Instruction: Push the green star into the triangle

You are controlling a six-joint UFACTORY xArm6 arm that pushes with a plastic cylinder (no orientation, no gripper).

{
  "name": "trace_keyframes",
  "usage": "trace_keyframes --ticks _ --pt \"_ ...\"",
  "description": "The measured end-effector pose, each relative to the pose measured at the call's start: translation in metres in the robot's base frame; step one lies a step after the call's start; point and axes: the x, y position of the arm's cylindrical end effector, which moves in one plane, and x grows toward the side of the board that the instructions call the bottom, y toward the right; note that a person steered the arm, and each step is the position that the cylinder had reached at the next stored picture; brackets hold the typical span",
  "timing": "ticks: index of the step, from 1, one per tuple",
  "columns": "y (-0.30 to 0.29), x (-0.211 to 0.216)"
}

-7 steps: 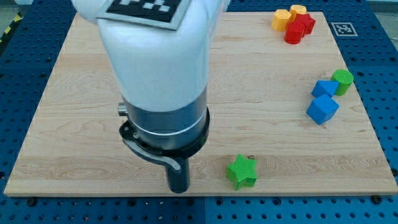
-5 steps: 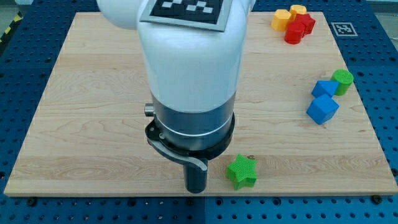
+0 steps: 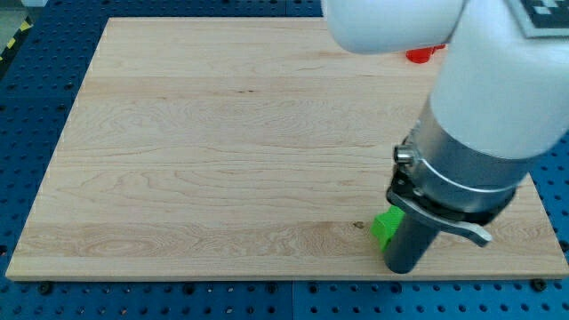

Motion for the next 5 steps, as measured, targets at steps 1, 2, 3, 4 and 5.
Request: trace_keyframes --ticks 1,2,3,4,5 --pt "-0.027 -0.01" --pt "-0.029 -0.019" --pt "-0.026 -0.031" --pt "-0.003 -0.032" --pt "0.03 -0.032"
